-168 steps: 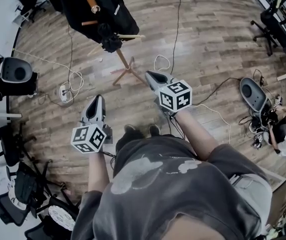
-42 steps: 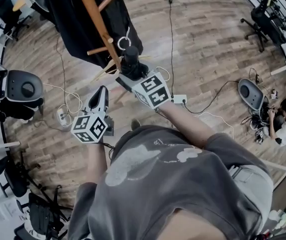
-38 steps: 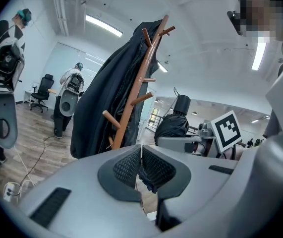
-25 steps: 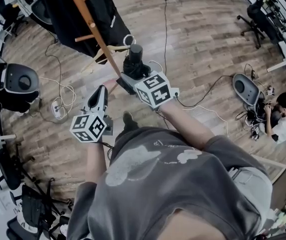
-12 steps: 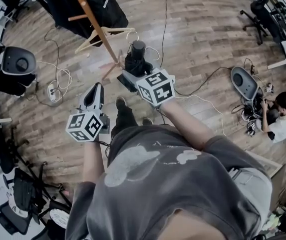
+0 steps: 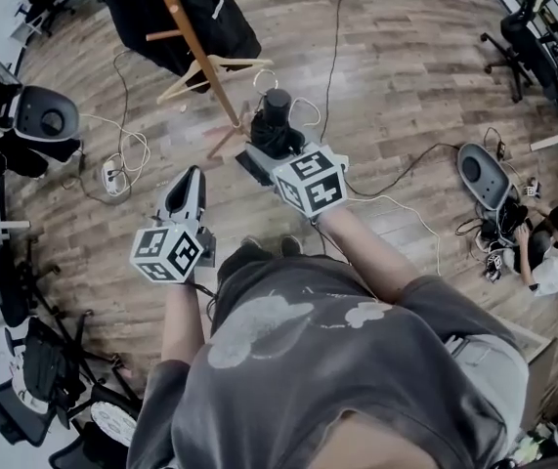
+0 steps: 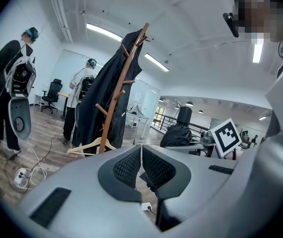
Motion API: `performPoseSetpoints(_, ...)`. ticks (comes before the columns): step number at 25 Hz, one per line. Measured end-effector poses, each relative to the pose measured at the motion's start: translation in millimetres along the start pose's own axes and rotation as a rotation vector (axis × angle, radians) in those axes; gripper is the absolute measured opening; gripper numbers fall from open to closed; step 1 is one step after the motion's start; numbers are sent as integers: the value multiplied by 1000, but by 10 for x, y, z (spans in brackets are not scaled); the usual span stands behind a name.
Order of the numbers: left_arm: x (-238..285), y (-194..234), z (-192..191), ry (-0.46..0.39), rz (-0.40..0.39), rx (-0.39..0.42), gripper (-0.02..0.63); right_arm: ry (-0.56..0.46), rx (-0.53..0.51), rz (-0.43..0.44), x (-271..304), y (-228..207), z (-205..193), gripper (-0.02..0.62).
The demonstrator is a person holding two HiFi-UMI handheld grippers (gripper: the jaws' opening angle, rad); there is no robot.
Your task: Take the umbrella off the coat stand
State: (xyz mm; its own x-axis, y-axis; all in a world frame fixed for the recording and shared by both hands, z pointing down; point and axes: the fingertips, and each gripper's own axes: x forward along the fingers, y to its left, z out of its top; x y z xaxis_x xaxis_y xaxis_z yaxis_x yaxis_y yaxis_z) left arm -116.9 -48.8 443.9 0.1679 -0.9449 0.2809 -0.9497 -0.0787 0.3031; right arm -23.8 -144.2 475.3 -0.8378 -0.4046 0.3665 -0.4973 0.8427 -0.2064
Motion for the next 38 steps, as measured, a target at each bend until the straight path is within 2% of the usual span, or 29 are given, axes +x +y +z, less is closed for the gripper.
performPoseSetpoints(5,43,-28,38,-5,-33,19,8,-10,22,-12,-6,-6,-41,267)
performPoseSetpoints(12,-155,22,-12,-40,-35,37,8,28,13,-20,-63,178,-208,267)
performPoseSetpoints(16,-508,84,-60,-55,-44,15,8,28,35,-11,-141,504,-234,267)
performPoseSetpoints(21,-941,117,-117,-70,-48,1,8,14,-8,-29,-344,917,-232,267)
performPoseSetpoints(29,-1567,-98,-237,-91,-86,19,8,-24,-15,-57,-818,1466,-350,266)
performPoseSetpoints(38,-2186,-351,-487,-101,-112,29,8,-21,-29,-86,-1317,1956,-677,265)
